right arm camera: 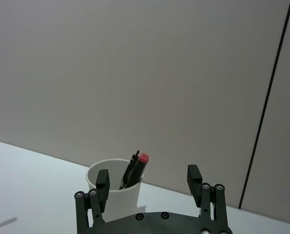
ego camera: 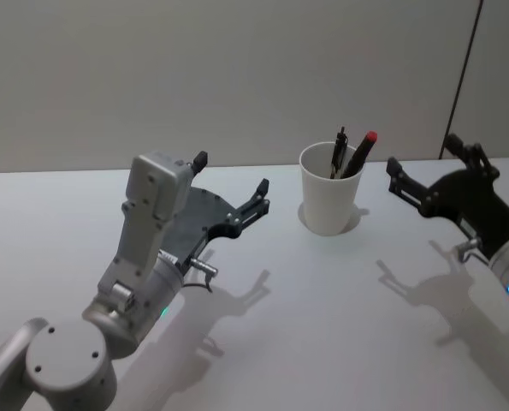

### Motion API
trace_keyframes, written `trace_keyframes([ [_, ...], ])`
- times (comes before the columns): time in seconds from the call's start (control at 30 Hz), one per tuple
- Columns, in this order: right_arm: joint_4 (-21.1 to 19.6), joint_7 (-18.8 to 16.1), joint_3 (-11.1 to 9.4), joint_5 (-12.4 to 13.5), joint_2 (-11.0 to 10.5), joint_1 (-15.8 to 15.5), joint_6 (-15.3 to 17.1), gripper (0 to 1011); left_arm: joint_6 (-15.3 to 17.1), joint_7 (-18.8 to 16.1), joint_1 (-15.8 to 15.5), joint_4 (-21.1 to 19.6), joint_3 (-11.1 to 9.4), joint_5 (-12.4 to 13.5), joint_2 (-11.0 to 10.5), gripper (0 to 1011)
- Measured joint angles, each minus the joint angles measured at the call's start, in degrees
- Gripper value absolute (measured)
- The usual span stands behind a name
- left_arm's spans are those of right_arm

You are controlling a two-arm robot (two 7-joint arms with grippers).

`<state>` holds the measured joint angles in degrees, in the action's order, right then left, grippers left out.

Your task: Place the pen into the pen holder.

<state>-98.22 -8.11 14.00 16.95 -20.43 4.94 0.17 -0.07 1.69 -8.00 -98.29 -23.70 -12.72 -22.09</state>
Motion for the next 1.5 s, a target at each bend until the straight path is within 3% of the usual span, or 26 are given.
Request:
trace_keyframes([
  [0.43,-2.8,4.0,-1.0,-0.4,1.0,-5.4,1.7,1002,0.8,-1.0,-5.2,4.7,-2.2,1.2,0.2,1001],
  [1.5,-3.0,4.3,-1.1,-0.5,1.1,-5.8,1.8,1002,0.9,-1.1,-5.6,5.1,-2.3,1.2,0.2,1001],
])
